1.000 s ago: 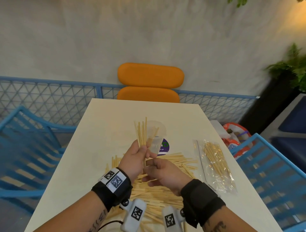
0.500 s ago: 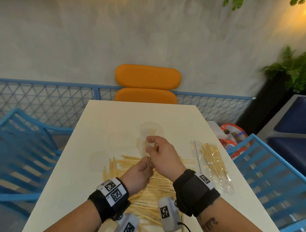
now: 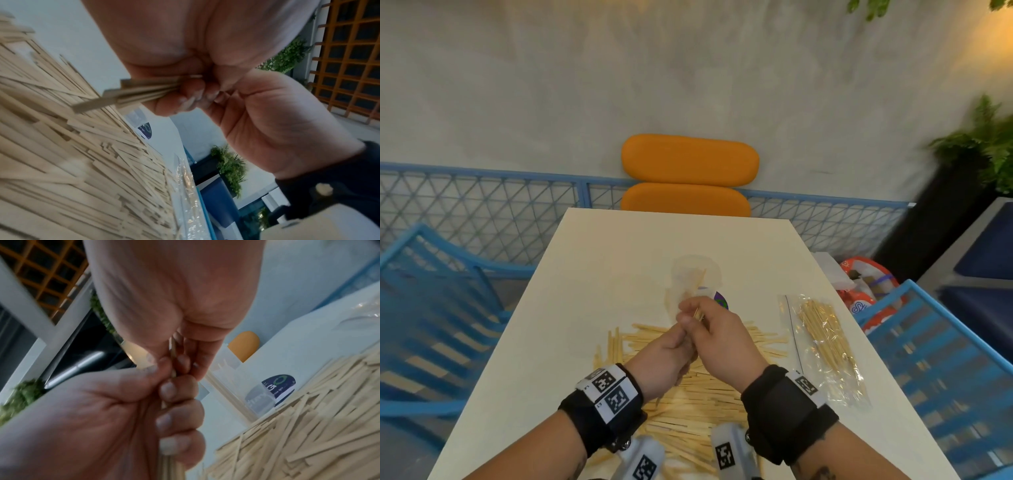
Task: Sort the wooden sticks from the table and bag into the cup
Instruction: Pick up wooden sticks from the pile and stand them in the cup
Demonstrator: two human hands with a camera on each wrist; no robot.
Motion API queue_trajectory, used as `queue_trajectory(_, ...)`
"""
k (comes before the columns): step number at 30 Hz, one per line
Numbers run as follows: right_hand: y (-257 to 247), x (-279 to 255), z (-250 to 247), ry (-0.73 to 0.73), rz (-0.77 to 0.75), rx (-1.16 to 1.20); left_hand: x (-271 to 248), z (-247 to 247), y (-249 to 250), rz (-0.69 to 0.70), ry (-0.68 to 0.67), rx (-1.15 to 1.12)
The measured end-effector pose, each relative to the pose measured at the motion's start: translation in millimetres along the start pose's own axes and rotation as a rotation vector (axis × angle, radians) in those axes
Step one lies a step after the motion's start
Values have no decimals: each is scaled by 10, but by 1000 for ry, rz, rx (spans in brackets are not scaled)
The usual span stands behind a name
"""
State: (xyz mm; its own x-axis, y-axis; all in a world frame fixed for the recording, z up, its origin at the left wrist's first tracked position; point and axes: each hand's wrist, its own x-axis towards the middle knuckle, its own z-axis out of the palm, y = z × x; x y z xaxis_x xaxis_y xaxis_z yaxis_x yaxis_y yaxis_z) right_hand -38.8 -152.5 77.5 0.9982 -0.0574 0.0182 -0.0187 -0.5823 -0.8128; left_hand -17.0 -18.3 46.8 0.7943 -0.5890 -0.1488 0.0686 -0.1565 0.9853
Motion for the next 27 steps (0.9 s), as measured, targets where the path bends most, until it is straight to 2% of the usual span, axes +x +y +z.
queue_trajectory(3, -2, 87, -84, 6, 10, 55, 46, -21, -22, 7, 35, -83)
queue_trajectory(6, 2, 145, -165, -44, -38, 146, 162, -90, 5, 82, 66, -66)
queue_trajectory(9, 97, 221, -250, 129, -85, 181, 327, -241, 143, 163, 252, -91)
queue_trajectory(11, 192, 293, -290, 221, -65, 73, 431, -378, 268, 236, 414, -164)
queue_trajectory(13, 282, 357, -300, 199, -79, -92, 535, -485, 397, 304, 500, -275)
queue_trajectory(16, 364, 448, -267, 99, -110, -357, 674, -535, 577, 378, 518, -444)
queue_trajectory(19, 421, 520, -197, 37, -104, -467, 796, -493, 679, 405, 471, -517)
queue_trajectory(22, 478, 549, -138, 45, -82, -411, 941, -416, 611, 358, 429, -434)
queue_trajectory(27, 508, 541, -138, 103, -22, -223, 1142, -298, 389, 248, 431, -1)
